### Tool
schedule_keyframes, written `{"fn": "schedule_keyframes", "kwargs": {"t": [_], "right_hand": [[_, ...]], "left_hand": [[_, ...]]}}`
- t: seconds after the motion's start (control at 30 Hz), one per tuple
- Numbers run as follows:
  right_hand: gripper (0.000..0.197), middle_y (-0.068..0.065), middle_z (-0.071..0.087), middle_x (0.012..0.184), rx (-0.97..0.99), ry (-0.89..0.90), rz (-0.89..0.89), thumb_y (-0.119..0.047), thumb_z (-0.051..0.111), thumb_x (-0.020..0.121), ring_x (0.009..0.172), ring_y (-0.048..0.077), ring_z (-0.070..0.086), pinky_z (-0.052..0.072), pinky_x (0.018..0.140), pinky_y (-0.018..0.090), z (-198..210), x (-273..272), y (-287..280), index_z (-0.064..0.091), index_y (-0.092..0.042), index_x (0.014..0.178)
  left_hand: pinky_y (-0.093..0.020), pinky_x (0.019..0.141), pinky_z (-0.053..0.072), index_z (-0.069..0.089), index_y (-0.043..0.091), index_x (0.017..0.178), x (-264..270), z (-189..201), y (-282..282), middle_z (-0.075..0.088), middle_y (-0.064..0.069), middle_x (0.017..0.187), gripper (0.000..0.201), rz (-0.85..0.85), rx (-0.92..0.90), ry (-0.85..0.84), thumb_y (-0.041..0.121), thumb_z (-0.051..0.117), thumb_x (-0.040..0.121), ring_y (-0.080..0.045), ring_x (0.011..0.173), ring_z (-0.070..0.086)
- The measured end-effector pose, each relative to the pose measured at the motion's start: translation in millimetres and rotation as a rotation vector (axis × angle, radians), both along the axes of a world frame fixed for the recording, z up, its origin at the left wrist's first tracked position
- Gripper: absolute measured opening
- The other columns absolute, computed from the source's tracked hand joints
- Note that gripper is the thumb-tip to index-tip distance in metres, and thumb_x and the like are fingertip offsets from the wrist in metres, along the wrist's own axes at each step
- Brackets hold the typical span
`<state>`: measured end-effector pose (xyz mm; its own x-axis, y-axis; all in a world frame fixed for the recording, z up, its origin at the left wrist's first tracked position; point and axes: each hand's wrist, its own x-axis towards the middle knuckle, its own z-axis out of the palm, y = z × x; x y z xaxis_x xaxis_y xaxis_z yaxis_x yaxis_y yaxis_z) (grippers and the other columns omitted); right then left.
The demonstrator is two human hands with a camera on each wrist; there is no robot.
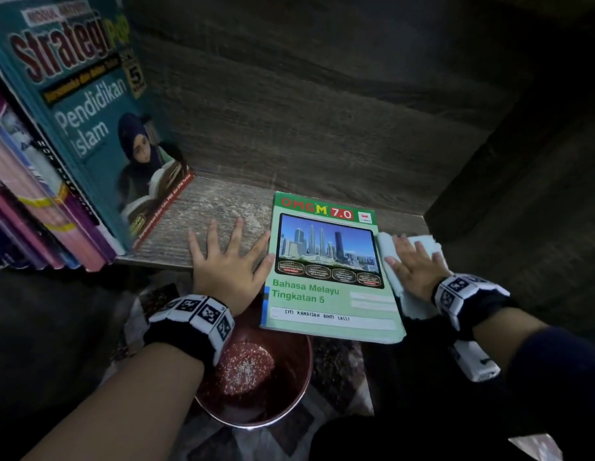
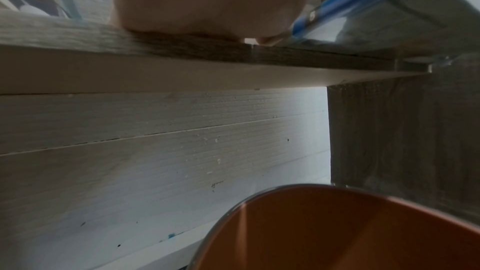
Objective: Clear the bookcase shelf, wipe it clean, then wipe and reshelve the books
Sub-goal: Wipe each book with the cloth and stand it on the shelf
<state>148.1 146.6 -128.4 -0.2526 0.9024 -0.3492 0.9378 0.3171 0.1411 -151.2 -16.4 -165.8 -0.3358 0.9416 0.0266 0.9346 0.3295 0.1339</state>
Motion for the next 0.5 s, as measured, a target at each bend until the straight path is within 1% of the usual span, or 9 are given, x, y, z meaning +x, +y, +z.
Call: {"fn": "schedule_keyframes", "kwargs": {"t": [0.03, 0.1, 0.17, 0.23, 0.3, 0.37, 0.4, 0.43, 0.5], "right_hand": [[0.064, -0.003, -0.004, 0.162, 0.036, -0.008, -0.022, -0.054, 0.013, 0.099, 0.149, 0.022, 0.001, 0.002, 0.118, 0.048, 0.5, -1.2, 3.7, -0.003, -0.026, 0.154], [0.061, 0.005, 0.016, 0.160, 0.177, 0.071, -0.049, -0.050, 0.027, 0.099, 0.146, 0.026, 0.016, 0.011, 0.116, 0.049, 7.9, -10.4, -3.0, 0.018, -0.018, 0.151], [0.044, 0.016, 0.041, 0.143, 0.373, 0.301, -0.064, -0.032, 0.044, 0.097, 0.132, 0.033, 0.036, 0.028, 0.108, 0.041, 19.4, -24.0, -21.6, 0.045, -0.012, 0.136], [0.026, 0.019, 0.056, 0.119, 0.403, 0.461, -0.098, -0.020, 0.048, 0.094, 0.112, 0.036, 0.051, 0.041, 0.091, 0.037, 33.8, -37.0, -44.1, 0.061, -0.008, 0.113], [0.026, 0.021, 0.061, 0.110, 0.229, 0.405, -0.170, -0.025, 0.045, 0.096, 0.100, 0.037, 0.058, 0.045, 0.081, 0.035, 41.4, -43.8, -65.9, 0.062, -0.006, 0.104], [0.031, 0.022, 0.060, 0.113, 0.094, 0.281, -0.208, -0.033, 0.039, 0.100, 0.103, 0.038, 0.058, 0.042, 0.079, 0.035, 41.5, -43.6, -81.9, 0.053, -0.007, 0.108], [0.030, 0.022, 0.060, 0.115, 0.064, 0.265, -0.226, -0.036, 0.036, 0.101, 0.104, 0.038, 0.057, 0.040, 0.078, 0.036, 37.5, -44.0, -86.6, 0.046, -0.009, 0.109], [0.028, 0.022, 0.059, 0.114, 0.054, 0.284, -0.250, -0.036, 0.034, 0.102, 0.104, 0.038, 0.057, 0.038, 0.077, 0.037, 34.4, -43.8, -90.8, 0.040, -0.010, 0.109], [0.027, 0.023, 0.058, 0.118, 0.014, 0.419, -0.339, -0.032, 0.034, 0.102, 0.107, 0.038, 0.056, 0.038, 0.082, 0.038, 28.0, -43.6, -94.7, 0.035, -0.010, 0.118]], "left_hand": [[-0.065, 0.112, -0.008, -0.008, 0.057, 0.145, 0.3, 1.2, 0.0, -0.005, 0.006, 0.162, 0.067, 0.002, -0.005, -0.004, 0.069, -0.018, 0.080, -0.037, 0.148, -0.007], [-0.065, 0.112, -0.008, -0.006, 0.057, 0.145, 0.5, 3.5, 0.6, -0.006, 0.006, 0.162, 0.063, 0.002, -0.019, -0.010, 0.071, -0.013, 0.084, -0.037, 0.147, -0.009], [-0.065, 0.112, -0.010, -0.003, 0.057, 0.146, 0.4, 6.4, 1.5, -0.007, 0.006, 0.162, 0.059, 0.007, -0.041, -0.039, 0.072, -0.004, 0.089, -0.037, 0.147, -0.011], [-0.065, 0.111, -0.014, 0.002, 0.055, 0.147, 2.5, 11.3, 3.3, -0.007, 0.005, 0.163, 0.058, 0.011, -0.063, -0.073, 0.069, 0.004, 0.091, -0.037, 0.147, -0.013], [-0.065, 0.110, -0.015, 0.007, 0.048, 0.150, 6.1, 16.1, 5.6, -0.006, 0.002, 0.163, 0.057, -0.010, -0.079, -0.108, 0.062, 0.010, 0.095, -0.036, 0.147, -0.015], [-0.063, 0.112, -0.014, 0.011, 0.035, 0.154, 11.5, 19.3, 9.3, -0.006, 0.002, 0.163, 0.058, -0.056, -0.090, -0.163, 0.053, 0.015, 0.099, -0.027, 0.148, -0.016], [-0.062, 0.112, -0.014, 0.012, 0.030, 0.155, 11.7, 19.7, 10.3, -0.007, 0.002, 0.162, 0.059, -0.072, -0.102, -0.190, 0.051, 0.016, 0.100, -0.021, 0.148, -0.016], [-0.061, 0.113, -0.014, 0.013, 0.026, 0.155, 12.4, 20.8, 11.6, -0.008, 0.002, 0.162, 0.060, -0.080, -0.110, -0.220, 0.051, 0.017, 0.101, -0.018, 0.148, -0.016], [-0.060, 0.112, -0.018, 0.016, 0.023, 0.154, 13.9, 22.6, 13.3, -0.009, 0.001, 0.162, 0.059, -0.082, -0.111, -0.281, 0.050, 0.020, 0.102, -0.017, 0.147, -0.017]]}}
